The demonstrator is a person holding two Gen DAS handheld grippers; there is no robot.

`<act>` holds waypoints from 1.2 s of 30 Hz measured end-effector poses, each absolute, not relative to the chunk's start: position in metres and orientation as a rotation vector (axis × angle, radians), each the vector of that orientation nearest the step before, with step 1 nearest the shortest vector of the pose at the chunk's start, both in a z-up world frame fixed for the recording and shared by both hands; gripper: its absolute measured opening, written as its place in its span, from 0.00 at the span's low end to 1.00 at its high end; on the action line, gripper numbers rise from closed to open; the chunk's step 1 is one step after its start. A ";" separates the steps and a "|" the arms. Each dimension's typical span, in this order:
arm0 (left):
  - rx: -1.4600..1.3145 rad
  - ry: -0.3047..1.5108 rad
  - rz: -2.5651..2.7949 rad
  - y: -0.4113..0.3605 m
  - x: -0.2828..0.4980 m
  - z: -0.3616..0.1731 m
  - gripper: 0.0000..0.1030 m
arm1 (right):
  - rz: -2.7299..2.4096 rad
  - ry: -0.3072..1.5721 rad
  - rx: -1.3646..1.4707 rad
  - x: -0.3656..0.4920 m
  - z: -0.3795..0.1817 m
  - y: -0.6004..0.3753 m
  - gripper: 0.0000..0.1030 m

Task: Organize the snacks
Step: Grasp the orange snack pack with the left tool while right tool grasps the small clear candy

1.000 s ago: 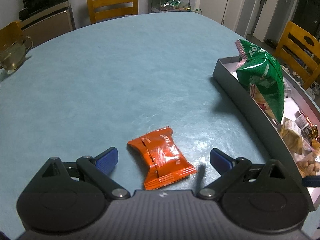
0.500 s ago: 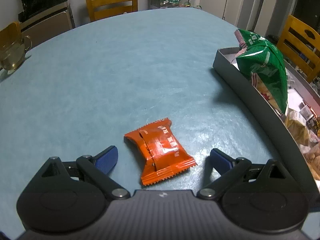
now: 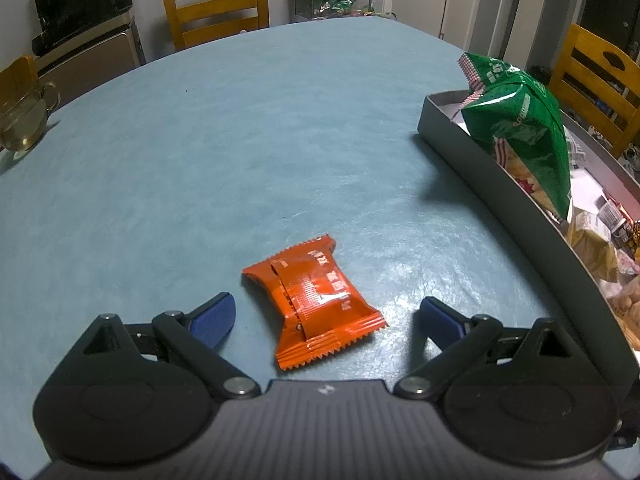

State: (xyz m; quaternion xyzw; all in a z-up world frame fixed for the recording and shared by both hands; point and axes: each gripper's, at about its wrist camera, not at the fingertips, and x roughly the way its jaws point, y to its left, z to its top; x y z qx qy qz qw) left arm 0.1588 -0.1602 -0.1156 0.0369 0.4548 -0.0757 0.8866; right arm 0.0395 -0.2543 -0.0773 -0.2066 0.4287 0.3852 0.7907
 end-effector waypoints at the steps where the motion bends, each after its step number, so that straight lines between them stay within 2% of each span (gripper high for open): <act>1: 0.076 0.946 -0.157 -0.160 0.158 -0.115 0.96 | 0.832 0.923 -0.442 0.040 -0.078 -0.254 0.66; 5: 0.065 0.947 -0.163 -0.161 0.159 -0.113 0.93 | 0.841 0.921 -0.442 0.039 -0.079 -0.256 0.64; 14: 0.065 0.943 -0.160 -0.169 0.155 -0.107 0.75 | 0.860 0.913 -0.451 0.035 -0.079 -0.252 0.59; 21: -0.005 0.941 -0.119 -0.156 0.158 -0.100 0.48 | 0.872 0.907 -0.454 0.031 -0.078 -0.253 0.53; 25: 0.002 0.942 -0.117 -0.155 0.157 -0.097 0.43 | 0.878 0.906 -0.452 0.029 -0.076 -0.255 0.49; 31: 0.007 0.948 -0.128 -0.148 0.157 -0.097 0.37 | 0.850 0.907 -0.441 0.029 -0.075 -0.257 0.39; 36: 0.016 0.945 -0.128 -0.151 0.157 -0.097 0.36 | 0.852 0.896 -0.456 0.026 -0.074 -0.260 0.22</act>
